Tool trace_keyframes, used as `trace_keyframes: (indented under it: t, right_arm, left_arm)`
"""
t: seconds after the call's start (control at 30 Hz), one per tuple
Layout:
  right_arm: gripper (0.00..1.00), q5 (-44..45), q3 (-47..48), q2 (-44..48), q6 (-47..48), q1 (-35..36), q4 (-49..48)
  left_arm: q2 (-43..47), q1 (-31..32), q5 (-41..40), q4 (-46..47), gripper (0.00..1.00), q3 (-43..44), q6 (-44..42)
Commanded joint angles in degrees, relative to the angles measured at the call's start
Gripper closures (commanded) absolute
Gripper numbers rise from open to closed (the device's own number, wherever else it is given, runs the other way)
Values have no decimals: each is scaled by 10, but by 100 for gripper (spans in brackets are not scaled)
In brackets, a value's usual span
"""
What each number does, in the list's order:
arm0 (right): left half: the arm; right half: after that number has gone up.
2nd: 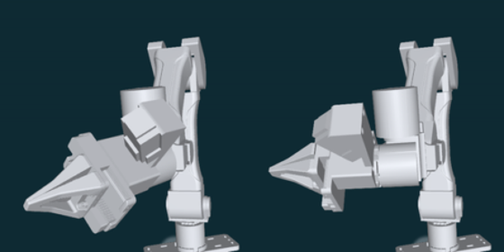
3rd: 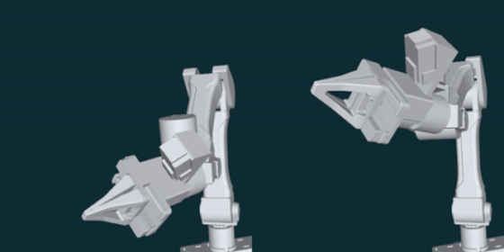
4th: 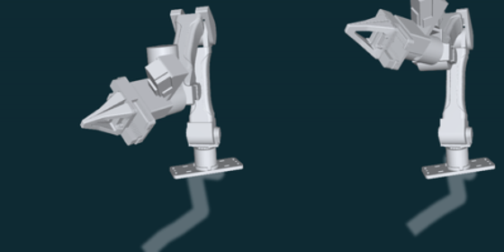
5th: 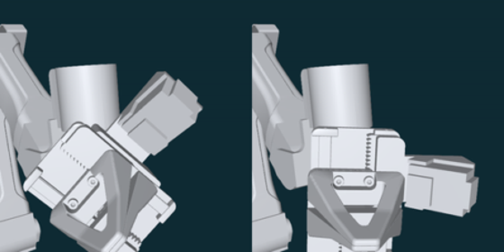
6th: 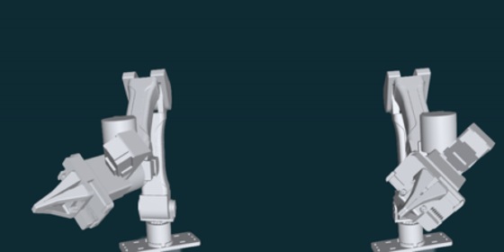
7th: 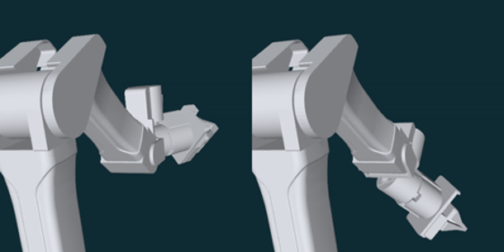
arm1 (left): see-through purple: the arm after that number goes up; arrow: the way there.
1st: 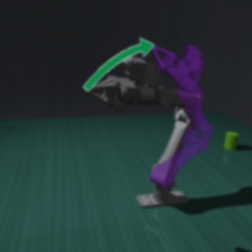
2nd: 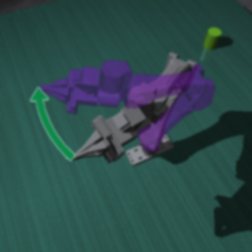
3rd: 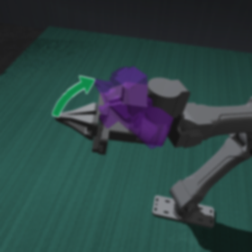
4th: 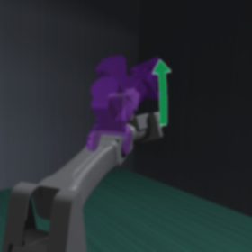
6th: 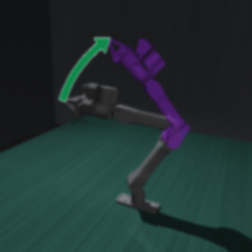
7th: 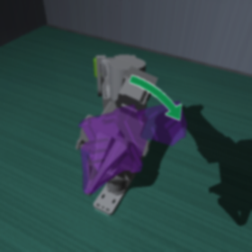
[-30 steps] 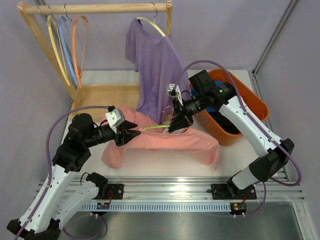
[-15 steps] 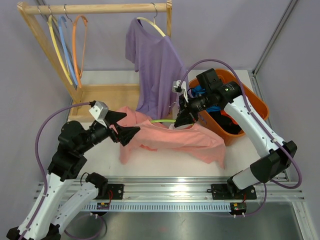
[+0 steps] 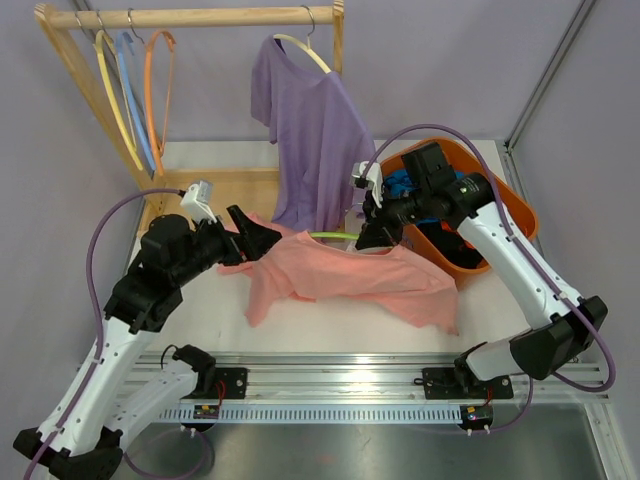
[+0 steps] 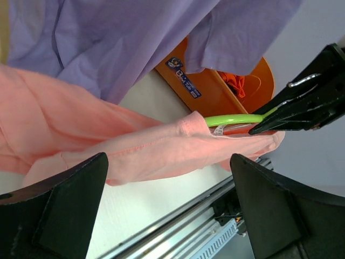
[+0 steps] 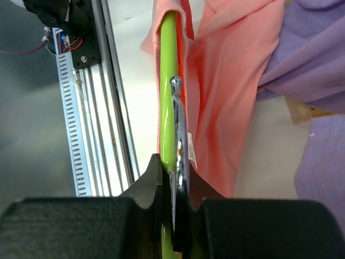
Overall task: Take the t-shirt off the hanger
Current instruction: Remove the tshirt from the hanger
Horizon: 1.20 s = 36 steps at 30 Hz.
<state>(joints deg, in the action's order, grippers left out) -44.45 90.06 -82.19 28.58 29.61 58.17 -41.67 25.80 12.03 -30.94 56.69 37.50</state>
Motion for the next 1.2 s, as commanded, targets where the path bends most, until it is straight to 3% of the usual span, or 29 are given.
trace_keyframes:
  t: [0.0, 0.33, 0.6, 0.8, 0.97, 1.17]
  right_arm:
    - [100, 32, -16, 35, -15, -2, -38]
    - [100, 119, -87, 91, -55, -2, -146]
    - [100, 169, -120, 99, -61, 19, -218]
    - [100, 204, -129, 95, -61, 42, -250]
    - [100, 210, -126, 93, -71, 66, -267]
    - [100, 212, -125, 84, -91, 90, -274]
  left_arm:
    - [-10, -2, -17, -32, 1, 33, 73]
    - [-11, -4, -43, -47, 1, 26, 158]
    - [-40, -3, -11, 20, 4, -4, 252]
    - [-119, 28, -31, 2, 8, 47, 258]
    - [-186, 82, -104, -62, 11, 134, 235]
    - [-235, 112, -161, -76, 20, 171, 217]
